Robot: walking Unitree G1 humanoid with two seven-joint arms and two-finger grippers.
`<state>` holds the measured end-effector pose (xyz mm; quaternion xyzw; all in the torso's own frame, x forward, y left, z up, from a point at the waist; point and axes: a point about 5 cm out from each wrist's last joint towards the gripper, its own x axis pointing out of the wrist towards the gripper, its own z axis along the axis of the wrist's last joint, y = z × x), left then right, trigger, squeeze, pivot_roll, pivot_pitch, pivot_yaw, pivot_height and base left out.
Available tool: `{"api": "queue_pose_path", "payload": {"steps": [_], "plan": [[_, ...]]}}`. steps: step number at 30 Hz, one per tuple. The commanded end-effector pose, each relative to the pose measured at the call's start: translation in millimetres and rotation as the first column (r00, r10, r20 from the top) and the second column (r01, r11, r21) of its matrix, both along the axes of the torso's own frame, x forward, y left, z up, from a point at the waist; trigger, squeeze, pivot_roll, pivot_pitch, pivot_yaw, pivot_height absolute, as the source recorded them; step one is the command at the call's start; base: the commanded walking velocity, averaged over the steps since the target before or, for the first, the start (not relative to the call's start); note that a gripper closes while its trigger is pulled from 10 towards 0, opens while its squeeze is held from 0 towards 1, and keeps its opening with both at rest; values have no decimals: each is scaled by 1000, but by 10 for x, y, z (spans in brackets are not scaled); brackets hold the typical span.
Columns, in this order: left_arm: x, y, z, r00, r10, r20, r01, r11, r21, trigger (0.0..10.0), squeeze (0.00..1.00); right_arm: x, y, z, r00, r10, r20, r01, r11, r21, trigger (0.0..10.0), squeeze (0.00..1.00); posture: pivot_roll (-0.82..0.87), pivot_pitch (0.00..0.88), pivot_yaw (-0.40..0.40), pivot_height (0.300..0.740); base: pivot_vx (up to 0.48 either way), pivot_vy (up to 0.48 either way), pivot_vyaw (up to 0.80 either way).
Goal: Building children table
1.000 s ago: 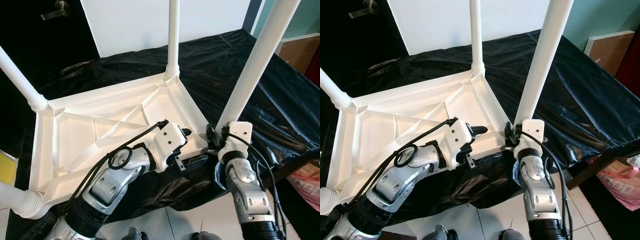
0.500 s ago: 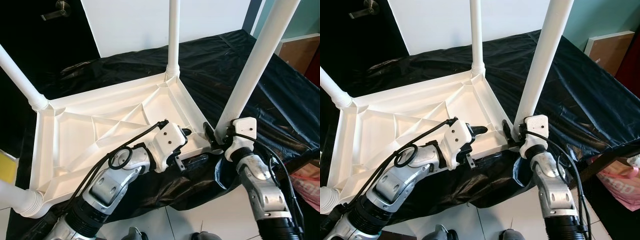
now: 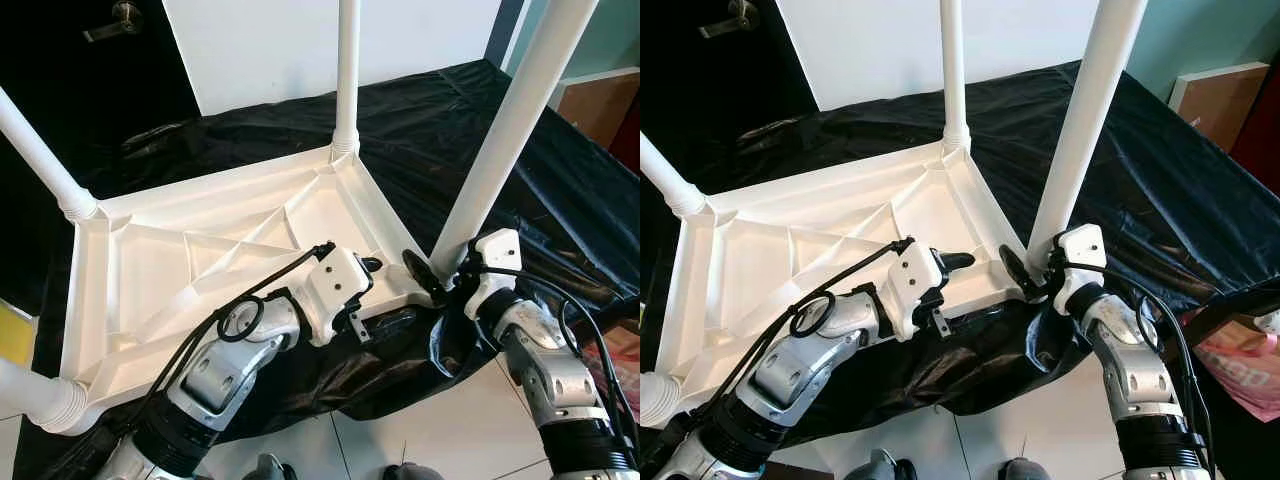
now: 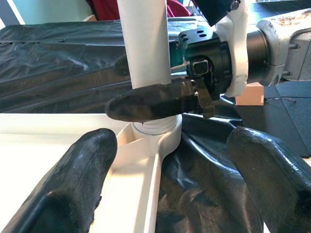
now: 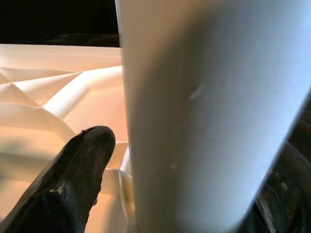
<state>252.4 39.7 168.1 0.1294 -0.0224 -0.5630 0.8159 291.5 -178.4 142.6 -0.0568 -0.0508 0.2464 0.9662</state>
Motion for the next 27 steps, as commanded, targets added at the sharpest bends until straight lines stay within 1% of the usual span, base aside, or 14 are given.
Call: {"api": "queue_pose_path", "payload": {"steps": [1,2,3,6,13,14,15,16,24,25,26,27], "plan": [[6,35,-72,1000,4,-14,-4,1000,13,10000,0,6,-7,-25,1000,29,-7,-29,1000,-4,10000,0,-91,113,63,740,0,0,0],[13,36,-121,1000,18,-21,-18,1000,14,10000,0,45,-29,-33,998,61,-13,-62,998,-16,10000,0,-89,114,63,740,0,0,0],[13,36,-121,1000,18,-21,-18,1000,14,10000,0,45,-29,-33,998,61,-13,-62,998,-16,10000,0,-89,114,63,740,0,0,0],[14,31,-167,999,27,-32,-26,1000,17,10000,0,115,-64,-37,995,102,-22,-103,994,-44,10000,0,-87,105,61,740,0,0,0],[14,24,-187,999,23,-27,-23,999,31,10000,0,178,-84,-51,990,136,-38,-139,988,-71,10000,0,-85,102,61,740,0,0,0],[18,22,-191,999,23,-24,-22,999,31,10000,0,189,-86,-56,989,145,-39,-148,986,-76,4706,0,-85,98,60,740,0,0,0],[18,22,-191,999,23,-24,-22,999,31,10000,0,189,-86,-56,989,145,-39,-148,986,-76,4706,0,-85,98,60,740,0,0,0],[23,19,-186,1000,23,-21,-22,999,29,10000,0,192,-85,-57,987,154,-38,-157,985,-78,0,0,-82,100,59,740,0,0,0],[32,16,-179,1000,26,-12,-26,999,20,10000,0,170,-74,-108,984,174,-37,-177,981,-79,0,0,-84,108,57,740,0,0,0],[32,16,-178,1000,26,-11,-26,999,19,10000,0,162,-75,-121,985,167,-39,-170,982,-81,6980,0,-87,112,55,740,0,0,0],[32,16,-178,1000,26,-11,-26,999,19,10000,0,162,-75,-121,985,167,-39,-170,982,-81,6980,0,-87,112,55,740,0,0,0],[32,17,-178,1000,27,-11,-26,999,18,10000,0,159,-76,-134,986,163,-40,-166,983,-81,10000,0,-90,114,56,740,0,0,0]]}}
